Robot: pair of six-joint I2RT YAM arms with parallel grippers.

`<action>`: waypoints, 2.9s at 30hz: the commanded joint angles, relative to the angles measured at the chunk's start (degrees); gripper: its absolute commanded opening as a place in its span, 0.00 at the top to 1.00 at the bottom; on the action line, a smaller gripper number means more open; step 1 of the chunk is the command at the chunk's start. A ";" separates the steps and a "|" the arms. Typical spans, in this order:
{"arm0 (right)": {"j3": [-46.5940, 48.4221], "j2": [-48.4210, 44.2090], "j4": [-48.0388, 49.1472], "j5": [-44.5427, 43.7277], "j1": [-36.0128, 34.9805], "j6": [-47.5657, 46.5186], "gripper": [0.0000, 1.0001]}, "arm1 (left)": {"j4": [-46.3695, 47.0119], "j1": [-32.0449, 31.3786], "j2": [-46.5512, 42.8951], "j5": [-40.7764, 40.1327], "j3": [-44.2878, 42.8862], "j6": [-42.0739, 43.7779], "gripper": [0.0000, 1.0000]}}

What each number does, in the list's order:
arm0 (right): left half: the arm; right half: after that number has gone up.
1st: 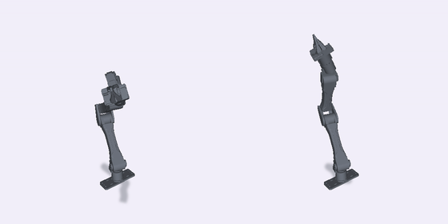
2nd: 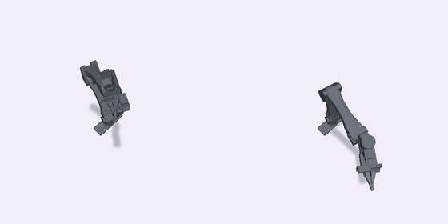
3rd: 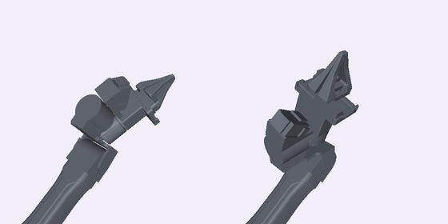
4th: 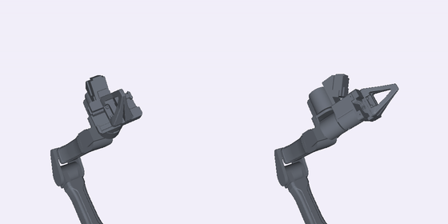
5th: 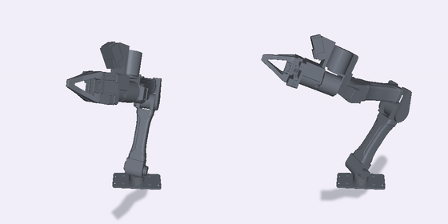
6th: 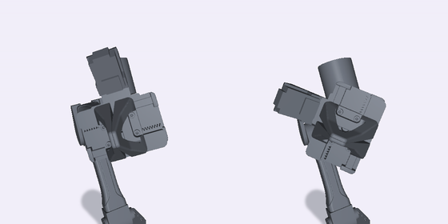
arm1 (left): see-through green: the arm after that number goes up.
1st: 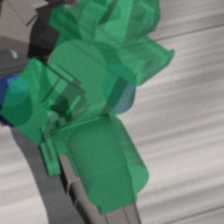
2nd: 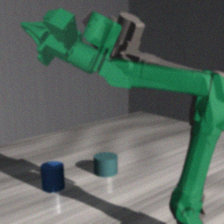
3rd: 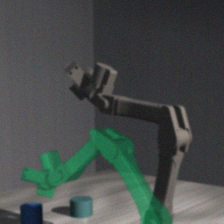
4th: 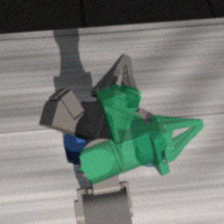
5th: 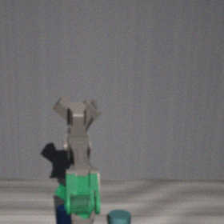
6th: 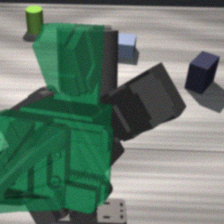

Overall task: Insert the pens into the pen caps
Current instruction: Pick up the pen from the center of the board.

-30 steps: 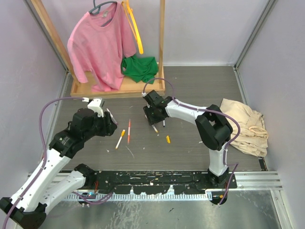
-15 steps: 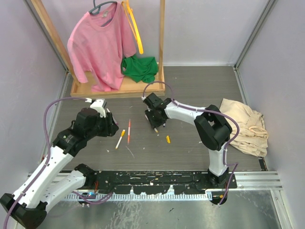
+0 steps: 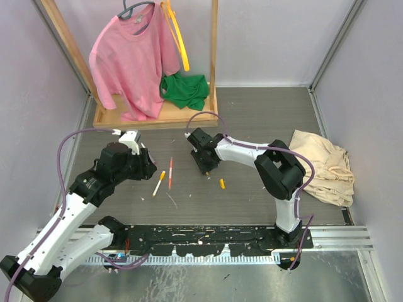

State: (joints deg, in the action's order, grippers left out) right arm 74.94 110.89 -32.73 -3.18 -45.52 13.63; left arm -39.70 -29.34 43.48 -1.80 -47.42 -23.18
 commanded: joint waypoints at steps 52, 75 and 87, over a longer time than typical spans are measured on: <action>-26.05 -37.39 60.80 7.17 -16.50 33.86 1.00 | 27.58 0.21 -5.46 14.03 3.29 -19.23 0.47; -19.12 -35.38 51.39 4.88 -16.53 25.94 0.94 | 28.76 0.25 -5.36 17.46 3.62 -19.36 1.00; -18.55 -43.63 26.57 -4.87 -16.45 16.84 0.60 | 19.28 0.24 -2.79 15.42 -0.14 -10.05 1.00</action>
State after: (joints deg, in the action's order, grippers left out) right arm 54.02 71.75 4.75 -1.78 -61.82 35.09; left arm -18.55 -29.23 40.38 14.06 -43.97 -38.59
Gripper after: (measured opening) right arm 0.393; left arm 0.108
